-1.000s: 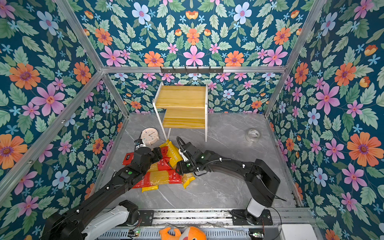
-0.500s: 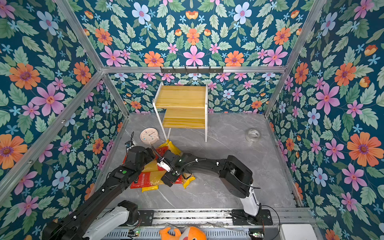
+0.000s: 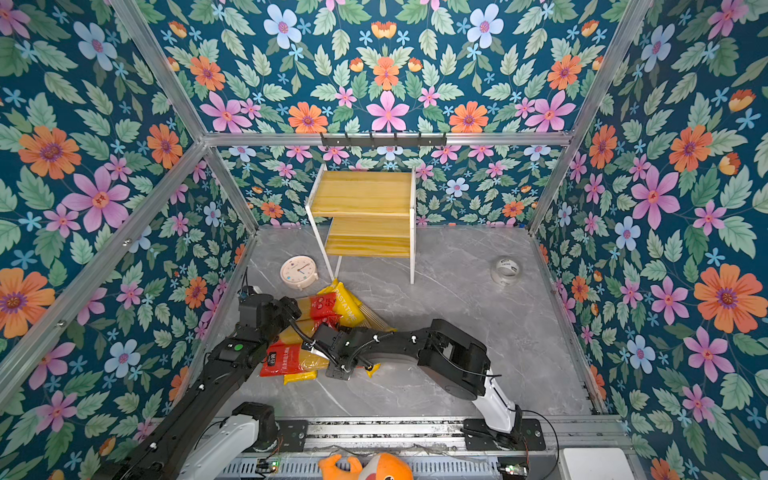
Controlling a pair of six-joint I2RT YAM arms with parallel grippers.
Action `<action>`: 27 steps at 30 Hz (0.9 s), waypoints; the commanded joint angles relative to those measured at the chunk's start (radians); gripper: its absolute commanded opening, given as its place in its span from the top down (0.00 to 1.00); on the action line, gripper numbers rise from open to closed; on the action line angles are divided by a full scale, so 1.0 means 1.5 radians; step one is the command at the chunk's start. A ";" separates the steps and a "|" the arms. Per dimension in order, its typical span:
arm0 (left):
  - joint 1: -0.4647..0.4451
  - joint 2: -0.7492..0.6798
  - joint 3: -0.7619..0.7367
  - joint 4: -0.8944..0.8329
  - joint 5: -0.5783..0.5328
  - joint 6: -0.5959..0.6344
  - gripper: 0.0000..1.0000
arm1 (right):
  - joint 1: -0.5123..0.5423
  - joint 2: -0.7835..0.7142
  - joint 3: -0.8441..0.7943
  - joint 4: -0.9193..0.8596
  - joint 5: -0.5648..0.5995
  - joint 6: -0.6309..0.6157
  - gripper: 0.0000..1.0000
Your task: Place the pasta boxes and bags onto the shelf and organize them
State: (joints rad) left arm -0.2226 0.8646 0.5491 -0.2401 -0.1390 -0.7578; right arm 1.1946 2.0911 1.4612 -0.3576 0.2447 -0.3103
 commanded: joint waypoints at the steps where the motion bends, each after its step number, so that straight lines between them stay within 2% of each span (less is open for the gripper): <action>1: 0.001 0.001 0.010 0.008 0.009 0.001 0.20 | 0.006 0.016 -0.001 0.048 0.077 -0.058 0.13; 9: 0.003 -0.021 0.030 -0.006 0.000 0.016 0.21 | 0.025 -0.074 -0.097 0.137 0.172 -0.074 0.43; 16: 0.002 -0.013 0.063 -0.014 0.001 0.043 0.22 | 0.027 -0.181 -0.182 0.149 0.239 -0.047 0.56; 21: -0.002 0.005 0.068 0.010 0.044 0.042 0.24 | 0.008 -0.246 -0.217 0.039 0.271 0.075 0.59; 24: -0.025 0.024 0.068 0.031 0.057 0.032 0.24 | -0.019 -0.276 -0.219 -0.075 0.255 0.216 0.60; 27: -0.067 0.046 0.074 0.046 0.044 0.024 0.24 | -0.027 -0.307 -0.228 -0.135 0.226 0.313 0.60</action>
State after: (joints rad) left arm -0.2882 0.9157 0.6498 -0.2195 -0.0788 -0.7074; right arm 1.1591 1.6688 1.1217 -0.4477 0.5560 -0.0772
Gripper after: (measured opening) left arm 0.756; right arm 0.402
